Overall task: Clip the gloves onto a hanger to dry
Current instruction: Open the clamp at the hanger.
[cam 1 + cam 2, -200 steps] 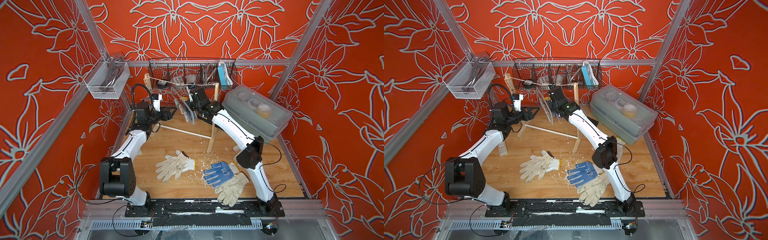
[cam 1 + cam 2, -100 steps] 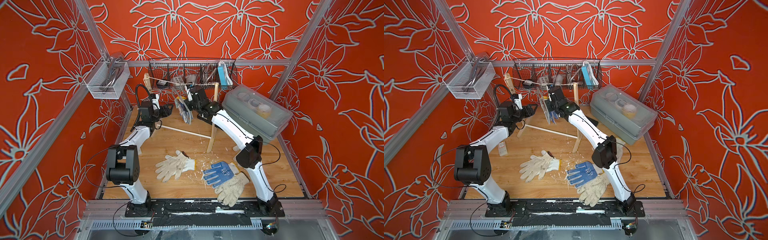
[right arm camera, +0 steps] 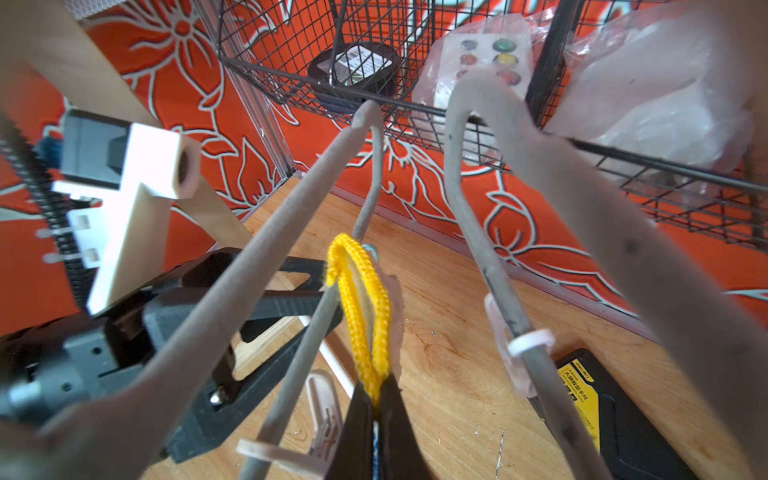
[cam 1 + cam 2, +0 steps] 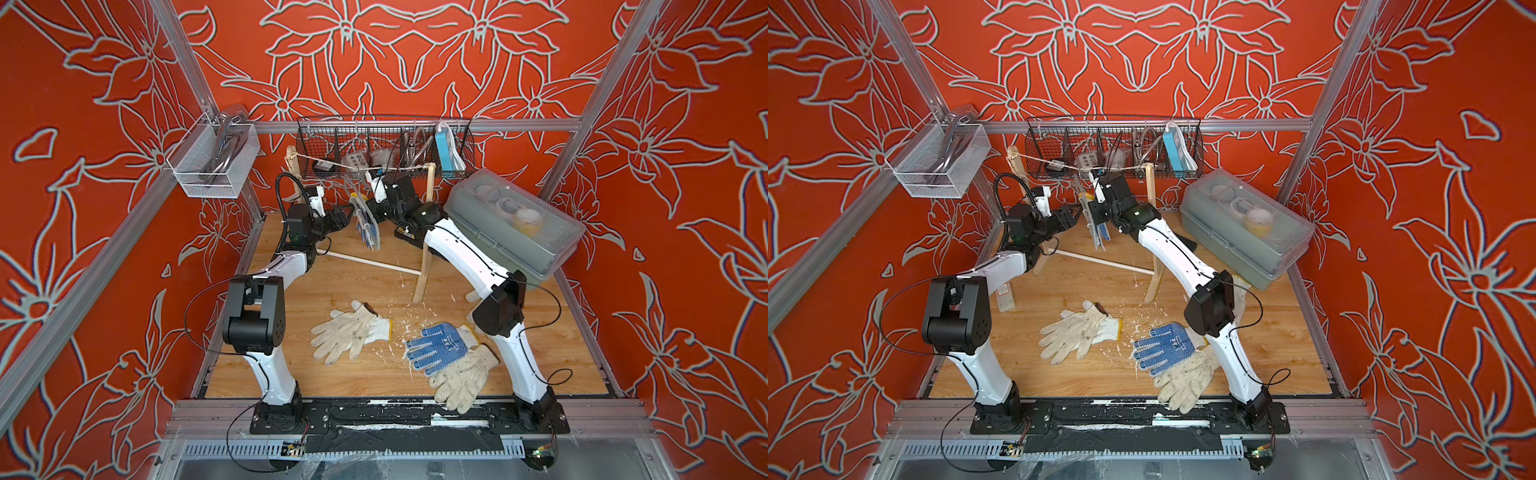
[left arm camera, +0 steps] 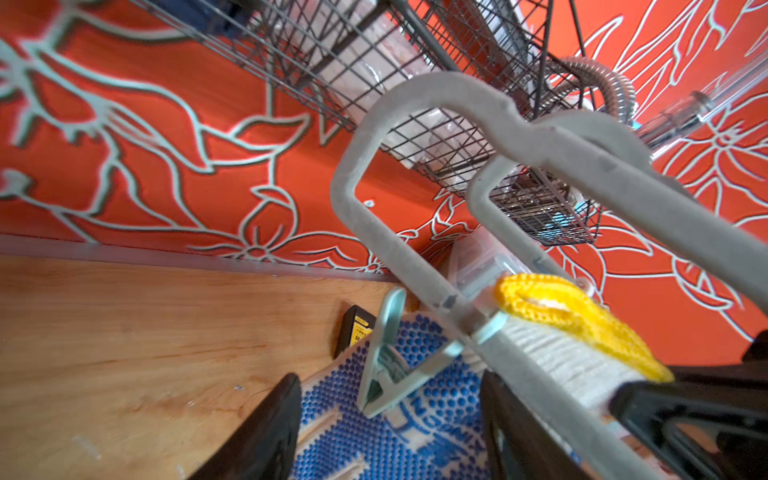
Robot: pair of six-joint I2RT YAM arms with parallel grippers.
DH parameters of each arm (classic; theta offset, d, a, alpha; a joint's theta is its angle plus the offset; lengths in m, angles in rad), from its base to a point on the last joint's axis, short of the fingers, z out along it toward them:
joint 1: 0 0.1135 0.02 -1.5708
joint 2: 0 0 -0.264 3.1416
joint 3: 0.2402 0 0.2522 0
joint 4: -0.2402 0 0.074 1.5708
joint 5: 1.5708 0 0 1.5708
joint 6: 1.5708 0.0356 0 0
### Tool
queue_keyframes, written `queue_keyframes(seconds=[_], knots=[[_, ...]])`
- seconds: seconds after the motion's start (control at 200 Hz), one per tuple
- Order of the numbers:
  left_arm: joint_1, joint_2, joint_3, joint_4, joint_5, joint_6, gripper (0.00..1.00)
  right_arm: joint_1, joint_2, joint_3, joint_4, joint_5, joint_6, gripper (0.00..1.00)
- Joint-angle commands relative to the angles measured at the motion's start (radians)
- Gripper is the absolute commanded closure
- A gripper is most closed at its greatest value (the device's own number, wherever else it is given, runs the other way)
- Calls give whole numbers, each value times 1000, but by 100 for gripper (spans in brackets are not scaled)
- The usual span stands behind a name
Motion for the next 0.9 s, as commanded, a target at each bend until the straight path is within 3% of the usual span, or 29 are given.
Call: queue_keyframes(seconds=[0.0, 0.405, 0.691, 0.896], knots=[[-3, 32, 44, 77, 53, -13, 33, 0, -3, -12, 16, -50, -28, 100], [9, 113, 79, 210, 237, -3, 36, -15, -18, -13, -21, -108, -38, 100], [16, 132, 129, 116, 362, 121, 41, -23, -33, -33, -41, -134, -44, 100], [20, 167, 163, 142, 420, 75, 43, -23, -39, -50, -43, -159, -45, 100]])
